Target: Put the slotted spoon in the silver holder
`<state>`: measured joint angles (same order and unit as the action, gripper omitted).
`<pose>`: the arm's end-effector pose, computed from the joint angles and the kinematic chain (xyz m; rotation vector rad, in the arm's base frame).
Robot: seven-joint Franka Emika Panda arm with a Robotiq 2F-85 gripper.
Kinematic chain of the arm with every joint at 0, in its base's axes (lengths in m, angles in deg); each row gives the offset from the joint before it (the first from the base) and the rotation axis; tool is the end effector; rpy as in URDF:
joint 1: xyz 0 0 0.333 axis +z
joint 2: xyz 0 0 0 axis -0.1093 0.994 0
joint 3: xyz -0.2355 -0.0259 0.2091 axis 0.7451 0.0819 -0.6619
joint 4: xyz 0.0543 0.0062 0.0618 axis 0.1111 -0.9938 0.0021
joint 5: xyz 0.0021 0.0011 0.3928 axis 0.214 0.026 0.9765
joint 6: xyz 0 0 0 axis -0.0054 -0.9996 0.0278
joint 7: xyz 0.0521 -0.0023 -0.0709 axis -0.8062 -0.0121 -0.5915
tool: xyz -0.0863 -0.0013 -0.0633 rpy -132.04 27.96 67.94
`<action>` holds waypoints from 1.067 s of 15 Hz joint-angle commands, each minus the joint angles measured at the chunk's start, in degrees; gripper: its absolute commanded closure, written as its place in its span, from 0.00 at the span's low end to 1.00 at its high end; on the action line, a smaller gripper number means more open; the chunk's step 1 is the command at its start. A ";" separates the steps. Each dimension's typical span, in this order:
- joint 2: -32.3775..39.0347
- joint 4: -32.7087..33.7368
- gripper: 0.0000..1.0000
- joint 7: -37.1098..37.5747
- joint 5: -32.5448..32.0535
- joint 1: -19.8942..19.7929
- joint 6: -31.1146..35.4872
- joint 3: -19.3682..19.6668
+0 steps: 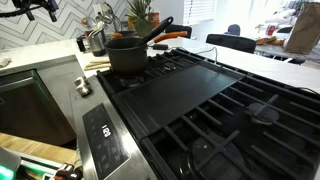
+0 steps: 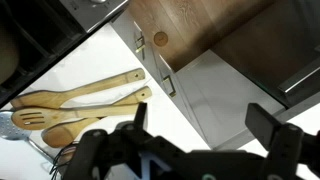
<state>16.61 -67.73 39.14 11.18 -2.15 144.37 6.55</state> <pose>0.3934 -0.0174 0.5835 -2.9950 -0.3955 -0.1898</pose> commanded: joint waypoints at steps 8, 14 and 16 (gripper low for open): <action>0.09 0.13 0.00 -0.22 0.27 -0.64 -0.14 -0.45; 7.36 5.53 0.00 9.60 4.65 -2.58 -1.03 -0.20; 10.82 6.94 0.00 13.37 5.03 -4.06 0.18 -0.04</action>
<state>21.15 -64.49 47.73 14.33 -3.82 144.38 6.51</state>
